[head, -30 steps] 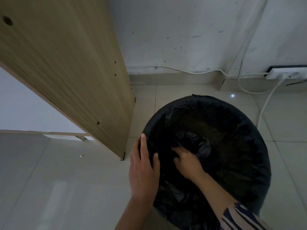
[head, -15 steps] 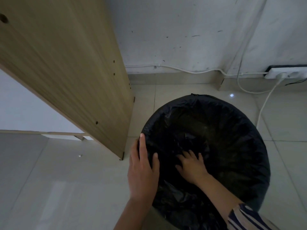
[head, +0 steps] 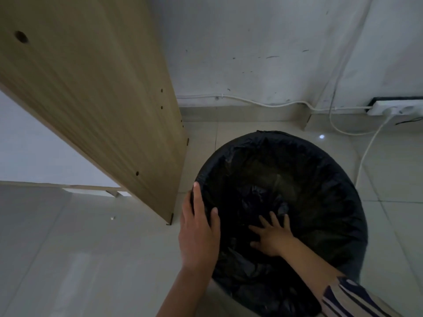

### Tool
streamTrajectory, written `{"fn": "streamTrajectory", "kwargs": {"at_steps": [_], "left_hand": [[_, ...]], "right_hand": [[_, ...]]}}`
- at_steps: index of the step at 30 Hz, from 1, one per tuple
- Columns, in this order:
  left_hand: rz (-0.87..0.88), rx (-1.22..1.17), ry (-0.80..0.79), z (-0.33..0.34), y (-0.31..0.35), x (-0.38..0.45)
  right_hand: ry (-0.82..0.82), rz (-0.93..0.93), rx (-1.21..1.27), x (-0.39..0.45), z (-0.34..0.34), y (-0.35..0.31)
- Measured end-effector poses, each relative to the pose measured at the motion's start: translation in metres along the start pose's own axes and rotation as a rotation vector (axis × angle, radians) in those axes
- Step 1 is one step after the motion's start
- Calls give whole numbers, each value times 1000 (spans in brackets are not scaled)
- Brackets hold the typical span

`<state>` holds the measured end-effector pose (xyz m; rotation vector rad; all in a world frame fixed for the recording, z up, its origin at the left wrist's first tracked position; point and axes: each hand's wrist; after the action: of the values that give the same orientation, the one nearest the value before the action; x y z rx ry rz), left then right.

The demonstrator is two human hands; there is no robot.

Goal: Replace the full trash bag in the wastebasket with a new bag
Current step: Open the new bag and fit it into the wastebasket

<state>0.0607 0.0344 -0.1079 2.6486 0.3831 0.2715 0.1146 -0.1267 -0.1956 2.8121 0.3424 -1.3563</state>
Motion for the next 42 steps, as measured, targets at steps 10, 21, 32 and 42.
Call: {"fn": "streamTrajectory", "kwargs": {"at_steps": [10, 21, 32, 42], "left_hand": [[-53, 8, -57, -4, 4, 10], [-306, -68, -106, 8, -13, 51], [-690, -516, -227, 11, -37, 71], [-873, -1083, -416, 2, -49, 76]], "right_hand": [[233, -101, 340, -38, -29, 9], [980, -2, 427, -84, -43, 39], [1031, -30, 852, -74, -45, 51], [1085, 1, 1119, -72, -58, 58]]}}
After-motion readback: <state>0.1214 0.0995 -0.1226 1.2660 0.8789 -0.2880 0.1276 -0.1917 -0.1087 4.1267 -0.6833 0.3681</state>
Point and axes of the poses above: each hand's wrist, its own x-axis towards the middle knuckle, its own z-axis out of the palm, y = z × x, and after that the axes turned 9 degrees about x, right-handed
